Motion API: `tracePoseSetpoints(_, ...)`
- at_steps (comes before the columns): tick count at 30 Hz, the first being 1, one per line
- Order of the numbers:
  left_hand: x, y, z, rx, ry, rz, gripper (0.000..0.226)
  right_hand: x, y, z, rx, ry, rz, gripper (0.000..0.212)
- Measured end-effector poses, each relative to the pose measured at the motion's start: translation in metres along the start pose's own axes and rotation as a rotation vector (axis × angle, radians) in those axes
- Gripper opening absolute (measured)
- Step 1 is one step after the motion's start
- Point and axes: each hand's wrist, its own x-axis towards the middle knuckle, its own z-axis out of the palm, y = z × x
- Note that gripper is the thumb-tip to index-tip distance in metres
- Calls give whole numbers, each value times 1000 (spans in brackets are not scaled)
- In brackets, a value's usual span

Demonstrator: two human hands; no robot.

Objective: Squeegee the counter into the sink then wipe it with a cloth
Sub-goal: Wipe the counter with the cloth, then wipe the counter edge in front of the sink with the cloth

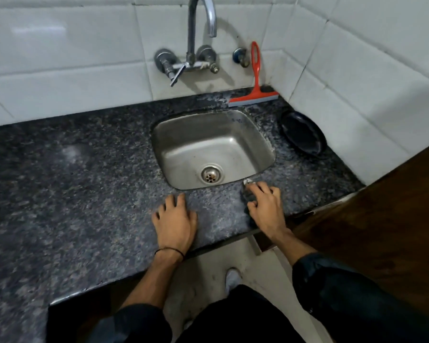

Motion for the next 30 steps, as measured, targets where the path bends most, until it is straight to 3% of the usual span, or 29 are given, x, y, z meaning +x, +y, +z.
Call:
tracePoseSetpoints(3, 11, 29, 3, -206, 3, 128, 41, 9, 15, -13, 281, 53, 74, 37)
tracePoseSetpoints(8, 45, 81, 13, -346, -38, 155, 31, 43, 42, -51, 1081, -12, 610, 23)
tracePoseSetpoints(11, 71, 114, 18, -375, -89, 172, 27, 76, 78, -67, 1228, 13, 729, 20)
tracePoseSetpoints(13, 90, 136, 22, -384, -103, 195, 26, 107, 104, -78, 1248, 62, 715, 22)
tracePoseSetpoints(16, 114, 163, 24, -353, -108, 215, 31, 156, 133, -96, 1152, 135, 608, 26)
tracePoseSetpoints(22, 150, 197, 27, -298, -81, 161, 30, 250, 172, -101, 716, 207, 258, 32)
tracePoseSetpoints(24, 162, 201, 29, -295, -73, 137, 29, 269, 186, -83, 374, 54, 131, 44)
tracePoseSetpoints(26, 170, 204, 30, -295, -59, 124, 32, 274, 197, -66, 76, -222, 78, 64)
tracePoseSetpoints(28, 181, 205, 31, -279, -29, 109, 35, 274, 204, -54, 15, -358, 41, 81)
tracePoseSetpoints(30, 189, 200, 31, -229, 18, 128, 39, 268, 204, -50, 1, -342, 9, 85)
